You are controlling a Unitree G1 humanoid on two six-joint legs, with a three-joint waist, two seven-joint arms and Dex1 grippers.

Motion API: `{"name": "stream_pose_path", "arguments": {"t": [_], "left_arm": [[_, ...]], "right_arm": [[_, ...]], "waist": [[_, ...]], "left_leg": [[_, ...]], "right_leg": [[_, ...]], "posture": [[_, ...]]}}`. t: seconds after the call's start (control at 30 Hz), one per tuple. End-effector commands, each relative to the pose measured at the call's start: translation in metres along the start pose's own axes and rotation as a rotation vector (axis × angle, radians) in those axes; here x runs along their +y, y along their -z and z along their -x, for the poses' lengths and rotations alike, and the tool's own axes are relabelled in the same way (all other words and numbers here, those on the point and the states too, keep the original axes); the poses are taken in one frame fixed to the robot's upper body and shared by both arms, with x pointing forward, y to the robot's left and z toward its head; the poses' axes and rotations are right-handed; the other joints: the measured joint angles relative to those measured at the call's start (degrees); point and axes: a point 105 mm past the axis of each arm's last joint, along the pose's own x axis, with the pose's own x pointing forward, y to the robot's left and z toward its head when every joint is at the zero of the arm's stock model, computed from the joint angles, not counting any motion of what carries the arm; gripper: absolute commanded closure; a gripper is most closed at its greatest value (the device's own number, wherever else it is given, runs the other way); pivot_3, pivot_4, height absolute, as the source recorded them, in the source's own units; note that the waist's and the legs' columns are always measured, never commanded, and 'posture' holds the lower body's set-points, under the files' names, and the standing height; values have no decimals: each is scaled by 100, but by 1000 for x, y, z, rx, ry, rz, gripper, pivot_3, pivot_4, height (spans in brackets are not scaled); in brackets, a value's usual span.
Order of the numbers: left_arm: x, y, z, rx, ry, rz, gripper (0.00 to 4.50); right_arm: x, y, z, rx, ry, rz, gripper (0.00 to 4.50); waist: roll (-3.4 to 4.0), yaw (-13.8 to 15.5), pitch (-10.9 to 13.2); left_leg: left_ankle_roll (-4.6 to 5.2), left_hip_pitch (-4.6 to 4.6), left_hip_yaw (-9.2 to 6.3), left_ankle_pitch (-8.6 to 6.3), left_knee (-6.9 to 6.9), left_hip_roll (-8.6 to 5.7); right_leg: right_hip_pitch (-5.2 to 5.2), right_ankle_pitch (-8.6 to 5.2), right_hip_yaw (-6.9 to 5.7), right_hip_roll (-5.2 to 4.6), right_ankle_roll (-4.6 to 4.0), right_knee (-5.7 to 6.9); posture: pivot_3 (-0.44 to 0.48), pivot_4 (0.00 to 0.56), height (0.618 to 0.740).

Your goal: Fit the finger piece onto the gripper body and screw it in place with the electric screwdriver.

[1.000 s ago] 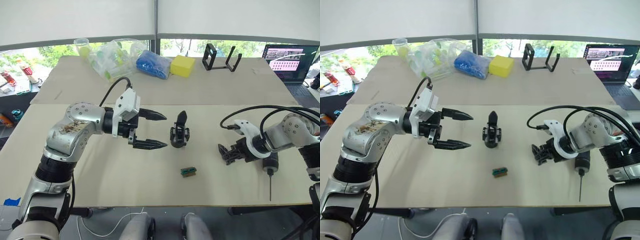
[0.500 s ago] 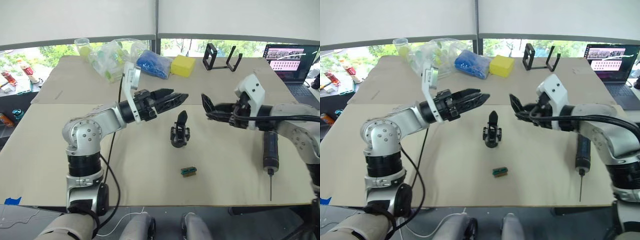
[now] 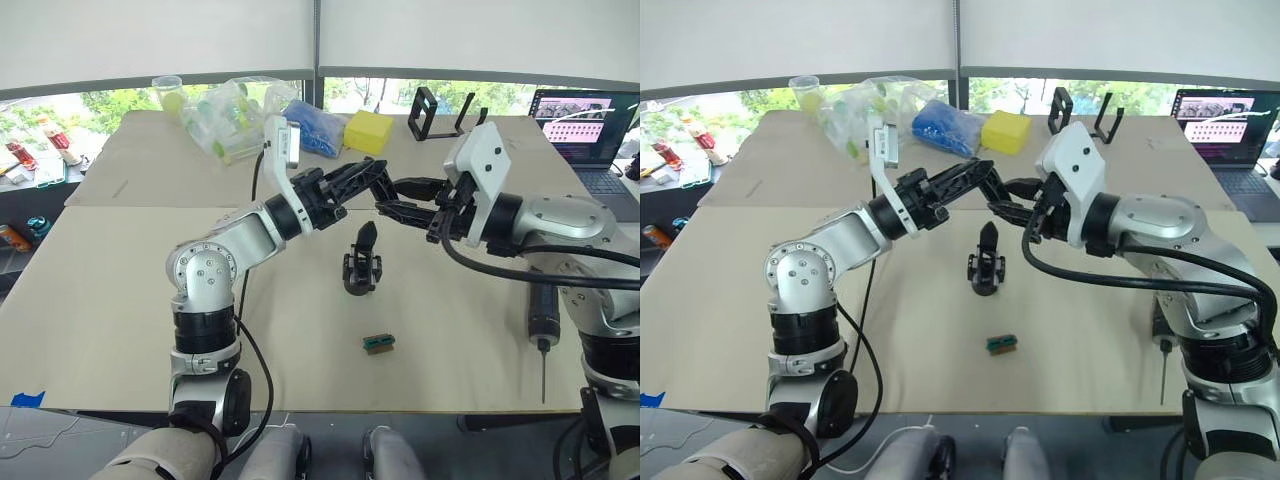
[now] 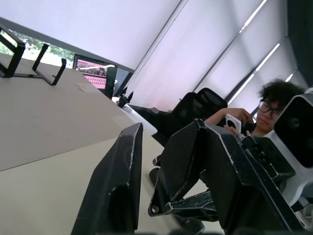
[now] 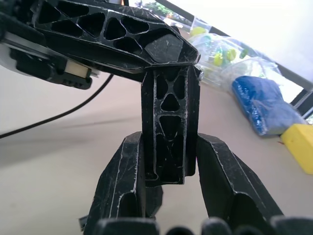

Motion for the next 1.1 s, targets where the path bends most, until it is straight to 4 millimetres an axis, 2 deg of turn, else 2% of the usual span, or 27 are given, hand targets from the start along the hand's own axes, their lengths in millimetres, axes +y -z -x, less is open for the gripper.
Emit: {"name": "stream_pose_path", "arguments": {"t": [0.03,0.3,0.4,0.5,0.7,0.73,0.77,0.83,1.0,1.1], "left_arm": [[-8,-8,-1,-36,22,-26,2325],[-10,-12,-2,-74,37,3,2325],[-9,-13,-4,-84,33,-3,3126],[-10,-11,-8,-84,41,-6,4500],[-12,-15,-9,-74,65,-34,4500],[-12,-15,-8,-57,77,-52,4500],[-13,-15,-6,-35,94,-76,4500],[-16,-17,2,45,173,-166,4500],[-24,-12,23,228,357,-406,4500],[-32,-8,42,351,488,-366,4500]], "right_arm": [[-5,-18,4,-56,50,98,3395],[-4,-16,3,-45,53,139,3395],[-2,-16,3,-46,51,151,3395],[2,-16,2,-46,40,175,3395],[2,-19,5,-62,51,214,3395],[1,-20,7,-65,50,215,2362],[-1,-21,8,-66,54,225,2017],[4,-26,15,-80,-48,186,1327],[15,-40,30,-168,-334,-155,1327],[22,-37,31,-140,-480,-323,1327]], "waist": [[0,0,0],[0,0,0],[0,-1,0],[0,0,0],[0,-13,0],[0,-16,0],[0,-22,0],[0,-36,0],[2,-54,0],[1,-48,0]], "left_leg": [[0,0,0,0,0,0],[0,0,0,0,0,0],[0,0,0,0,0,0],[0,0,0,0,0,0],[0,1,0,0,-1,-1],[0,1,0,0,-1,-1],[-1,1,0,1,-1,-1],[-1,2,1,1,-1,-1],[-1,4,2,1,-12,-1],[-1,11,-2,1,-17,1]], "right_leg": [[0,0,0,0,0,0],[1,0,-1,0,0,-1],[1,0,-1,0,0,-1],[1,0,-1,0,0,-1],[1,0,0,0,0,-1],[1,0,0,1,0,-1],[0,0,0,1,0,-2],[-1,0,1,3,0,-1],[3,0,0,8,-1,-4],[12,0,-3,3,-3,-13]], "posture": [[0,150,740],[0,150,740],[0,150,740],[0,150,740],[0,150,740],[0,150,740],[0,150,740],[0,150,740],[0,150,740],[0,150,740]]}}
